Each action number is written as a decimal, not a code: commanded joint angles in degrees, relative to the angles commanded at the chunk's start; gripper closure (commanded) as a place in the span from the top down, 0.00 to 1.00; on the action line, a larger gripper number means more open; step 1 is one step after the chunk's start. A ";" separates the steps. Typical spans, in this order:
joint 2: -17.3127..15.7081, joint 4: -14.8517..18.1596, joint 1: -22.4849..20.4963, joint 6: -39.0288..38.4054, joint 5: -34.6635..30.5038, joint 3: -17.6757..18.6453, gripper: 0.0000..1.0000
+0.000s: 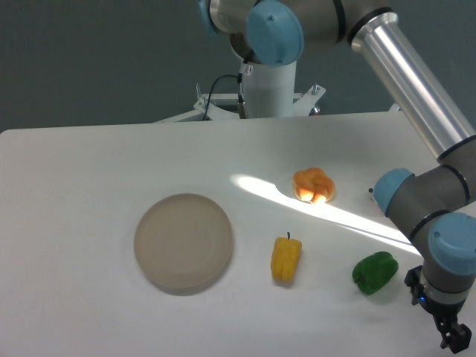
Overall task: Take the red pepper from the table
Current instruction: 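Raise the gripper away from the green pepper toward the red pepper, then lower the open gripper over the red bell pepper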
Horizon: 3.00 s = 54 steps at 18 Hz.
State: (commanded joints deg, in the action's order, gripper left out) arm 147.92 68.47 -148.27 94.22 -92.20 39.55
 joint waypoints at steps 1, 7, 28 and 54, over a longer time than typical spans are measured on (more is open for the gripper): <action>0.00 0.00 0.09 -0.26 0.00 0.00 1.00; -1.57 0.17 0.44 -0.79 0.09 0.88 1.00; -22.67 4.39 -10.90 24.78 2.55 30.05 1.00; -26.81 0.17 -12.48 31.20 2.72 46.67 1.00</action>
State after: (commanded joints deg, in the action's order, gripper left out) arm 121.11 68.64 -160.75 125.42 -89.47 86.22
